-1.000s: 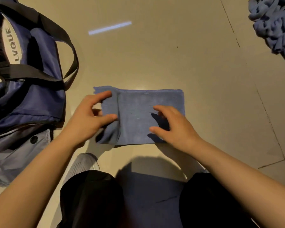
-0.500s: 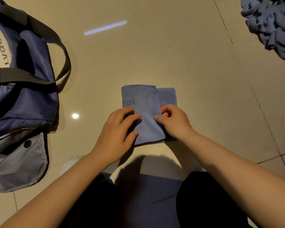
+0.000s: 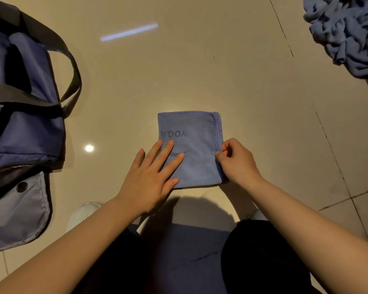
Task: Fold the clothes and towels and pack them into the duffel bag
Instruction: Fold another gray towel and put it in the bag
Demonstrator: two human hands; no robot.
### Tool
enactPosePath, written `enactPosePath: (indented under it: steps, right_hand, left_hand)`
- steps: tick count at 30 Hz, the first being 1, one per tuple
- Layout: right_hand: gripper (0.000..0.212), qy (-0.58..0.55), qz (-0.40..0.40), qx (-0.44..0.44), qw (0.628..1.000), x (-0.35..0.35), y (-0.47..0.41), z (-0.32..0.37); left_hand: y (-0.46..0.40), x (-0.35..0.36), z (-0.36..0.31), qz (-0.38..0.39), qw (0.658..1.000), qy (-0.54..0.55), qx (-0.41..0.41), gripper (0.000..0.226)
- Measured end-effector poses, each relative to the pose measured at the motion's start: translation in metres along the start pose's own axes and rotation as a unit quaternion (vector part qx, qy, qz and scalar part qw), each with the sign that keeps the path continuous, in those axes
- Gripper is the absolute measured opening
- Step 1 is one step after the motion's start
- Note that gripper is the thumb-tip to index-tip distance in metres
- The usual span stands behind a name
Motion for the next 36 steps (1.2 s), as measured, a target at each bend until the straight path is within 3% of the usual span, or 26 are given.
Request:
enactPosePath:
  steps: [4, 7, 10, 12, 14, 16, 18, 21, 24, 27, 30, 32, 36]
  right_hand:
    - [0.006, 0.051, -0.022, -0.055, 0.997, -0.002, 0.002, 0.014]
    - [0.006, 0.164, -0.064, -0.111, 0.978, -0.008, -0.003, 0.032]
    - [0.013, 0.266, -0.159, -0.138, 0.940, -0.035, -0.009, 0.049]
    - [0.023, 0.263, -0.217, -0.163, 0.926, -0.052, 0.003, 0.058]
    - [0.023, 0.213, -0.187, -0.160, 0.945, -0.050, 0.019, 0.056]
    - [0.031, 0.215, -0.087, -0.119, 0.965, -0.021, 0.030, 0.039]
    - [0.048, 0.259, -0.023, -0.084, 0.962, 0.003, 0.037, 0.020]
    - [0.049, 0.271, -0.051, -0.056, 0.959, -0.003, 0.023, 0.019]
    - [0.050, 0.287, -0.074, -0.010, 0.955, -0.019, -0.001, 0.019]
    - [0.049, 0.324, -0.113, -0.049, 0.938, -0.038, -0.018, 0.017]
    - [0.074, 0.281, -0.107, -0.065, 0.952, -0.059, -0.029, 0.000]
    - [0.089, 0.273, -0.105, -0.058, 0.955, -0.074, -0.032, -0.013]
    - [0.094, 0.328, -0.059, -0.044, 0.942, -0.086, -0.033, -0.033]
  left_hand:
    - [-0.002, 0.001, -0.001, -0.005, 1.000, -0.010, -0.003, 0.059]
    - [-0.010, 0.001, -0.013, 0.006, 1.000, 0.009, -0.004, 0.062]
    - [-0.017, -0.009, -0.053, -0.012, 0.995, 0.069, 0.069, 0.058]
    - [-0.020, -0.021, -0.075, -0.019, 0.988, 0.093, 0.125, 0.049]
    - [-0.024, -0.029, -0.068, -0.045, 0.989, 0.066, 0.126, 0.042]
    - [-0.026, -0.027, -0.039, -0.059, 0.995, 0.032, 0.068, 0.047]
    - [-0.023, -0.013, -0.016, -0.005, 0.999, -0.001, 0.035, 0.059]
    - [-0.014, 0.012, -0.028, 0.070, 0.994, 0.002, 0.085, 0.068]
    - [-0.007, 0.023, -0.058, 0.058, 0.990, 0.009, 0.128, 0.063]
    - [-0.005, 0.023, -0.031, 0.036, 0.998, -0.033, 0.035, 0.068]
    - [0.001, 0.026, 0.009, 0.052, 0.996, -0.029, -0.060, 0.087]
    - [0.002, 0.030, 0.016, 0.071, 0.994, -0.020, -0.075, 0.092]
    - [0.002, 0.033, 0.013, 0.067, 0.994, 0.021, -0.083, 0.093]
Point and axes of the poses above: each hand's wrist, its own y-axis away from the middle knuckle, its own x-axis out of the palm, z = x × y, the point moved 9 cm from there along -y, towards the middle knuckle, and after that the axes turned 13 degrees about x, right-handed, at the moved point
